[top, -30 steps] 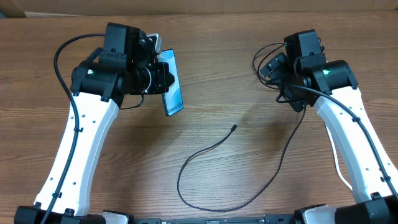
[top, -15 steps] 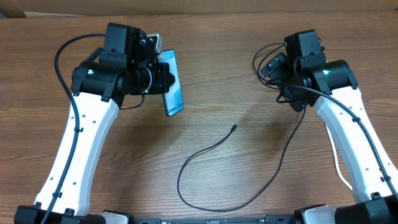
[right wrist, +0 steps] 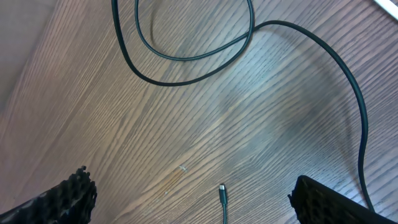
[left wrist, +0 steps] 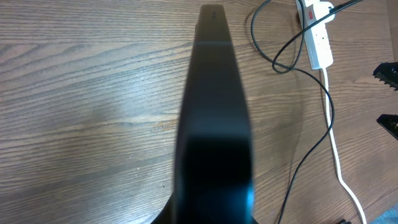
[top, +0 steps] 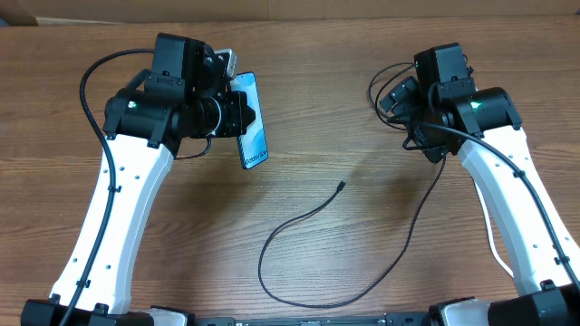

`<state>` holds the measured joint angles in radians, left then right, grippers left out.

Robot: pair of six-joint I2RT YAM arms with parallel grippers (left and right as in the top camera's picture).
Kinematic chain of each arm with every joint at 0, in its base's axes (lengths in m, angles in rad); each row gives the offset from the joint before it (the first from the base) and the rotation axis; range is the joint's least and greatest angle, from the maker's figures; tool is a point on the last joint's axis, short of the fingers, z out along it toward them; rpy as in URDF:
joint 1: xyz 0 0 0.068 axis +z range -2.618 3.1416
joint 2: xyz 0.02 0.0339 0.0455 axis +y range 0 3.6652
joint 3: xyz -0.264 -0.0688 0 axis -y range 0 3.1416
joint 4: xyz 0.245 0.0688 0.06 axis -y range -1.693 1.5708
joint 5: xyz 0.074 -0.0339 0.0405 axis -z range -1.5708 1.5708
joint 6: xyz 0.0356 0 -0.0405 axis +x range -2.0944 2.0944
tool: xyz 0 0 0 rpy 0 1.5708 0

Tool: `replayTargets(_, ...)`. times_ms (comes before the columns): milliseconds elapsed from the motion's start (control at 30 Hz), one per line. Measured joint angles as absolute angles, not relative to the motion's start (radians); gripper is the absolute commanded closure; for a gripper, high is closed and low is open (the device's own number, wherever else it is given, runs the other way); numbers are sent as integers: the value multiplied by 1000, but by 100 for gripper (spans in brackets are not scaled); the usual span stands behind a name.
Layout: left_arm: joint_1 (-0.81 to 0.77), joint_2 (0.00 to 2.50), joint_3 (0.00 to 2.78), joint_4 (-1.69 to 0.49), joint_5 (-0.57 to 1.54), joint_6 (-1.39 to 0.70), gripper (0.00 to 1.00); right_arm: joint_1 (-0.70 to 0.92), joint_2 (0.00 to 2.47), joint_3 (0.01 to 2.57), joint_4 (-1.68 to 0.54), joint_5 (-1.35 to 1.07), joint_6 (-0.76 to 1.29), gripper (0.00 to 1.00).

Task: Plug charger to phone and switch on socket

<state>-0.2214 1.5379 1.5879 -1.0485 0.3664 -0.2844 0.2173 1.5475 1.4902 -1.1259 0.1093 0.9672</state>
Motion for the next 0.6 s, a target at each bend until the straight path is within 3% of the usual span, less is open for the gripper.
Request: replayTargets(600,-221,1538,1588,-934,491,-388,96,218,1547,1490,-1126,109,968,0)
